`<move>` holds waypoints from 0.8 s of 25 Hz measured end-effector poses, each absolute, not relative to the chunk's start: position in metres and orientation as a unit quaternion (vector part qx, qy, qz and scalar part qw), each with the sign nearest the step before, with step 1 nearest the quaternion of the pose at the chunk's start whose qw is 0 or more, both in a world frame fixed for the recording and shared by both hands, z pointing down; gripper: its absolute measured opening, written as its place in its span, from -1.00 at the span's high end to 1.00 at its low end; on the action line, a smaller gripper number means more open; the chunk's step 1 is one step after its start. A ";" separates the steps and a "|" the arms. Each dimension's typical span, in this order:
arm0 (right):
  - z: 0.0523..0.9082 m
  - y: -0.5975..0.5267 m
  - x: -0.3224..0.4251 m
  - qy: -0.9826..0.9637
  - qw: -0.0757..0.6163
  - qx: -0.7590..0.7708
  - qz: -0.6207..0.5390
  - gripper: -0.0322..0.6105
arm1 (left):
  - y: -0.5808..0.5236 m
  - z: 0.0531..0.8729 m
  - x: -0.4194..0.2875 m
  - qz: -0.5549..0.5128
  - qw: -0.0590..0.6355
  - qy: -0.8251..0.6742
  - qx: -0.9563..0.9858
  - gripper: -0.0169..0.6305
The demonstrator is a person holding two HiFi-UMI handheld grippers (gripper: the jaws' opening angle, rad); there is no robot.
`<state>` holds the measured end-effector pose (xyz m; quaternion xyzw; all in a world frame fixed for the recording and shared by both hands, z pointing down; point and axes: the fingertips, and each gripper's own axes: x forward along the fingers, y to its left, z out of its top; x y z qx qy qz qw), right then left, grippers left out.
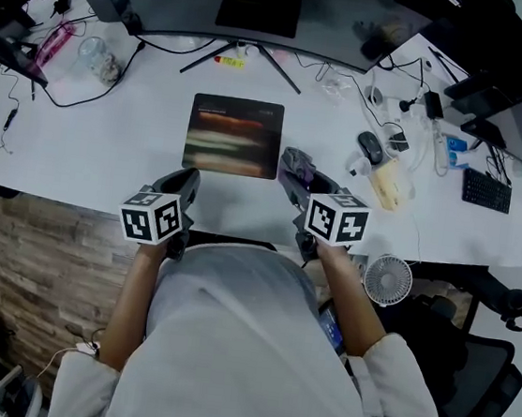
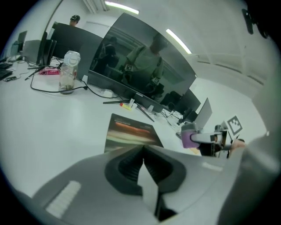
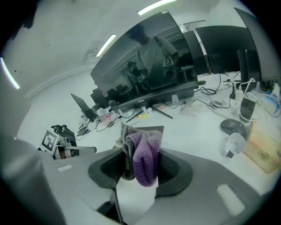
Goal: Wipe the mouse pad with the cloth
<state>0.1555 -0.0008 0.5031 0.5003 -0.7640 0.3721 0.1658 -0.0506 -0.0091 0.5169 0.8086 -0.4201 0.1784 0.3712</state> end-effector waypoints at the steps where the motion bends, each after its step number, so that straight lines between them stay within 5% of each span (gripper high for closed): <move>1: 0.498 0.000 0.154 -0.770 0.163 0.499 0.363 0.31 | -0.007 0.512 -0.051 0.175 0.368 -0.422 0.810 0.95; 13: 0.433 0.017 0.136 -0.820 0.119 0.483 0.281 0.30 | -0.005 0.432 -0.047 0.081 0.351 -0.432 0.827 0.95; 20: 0.399 0.024 0.130 -0.828 0.105 0.492 0.246 0.30 | -0.001 0.397 -0.048 0.068 0.252 -0.461 0.848 0.95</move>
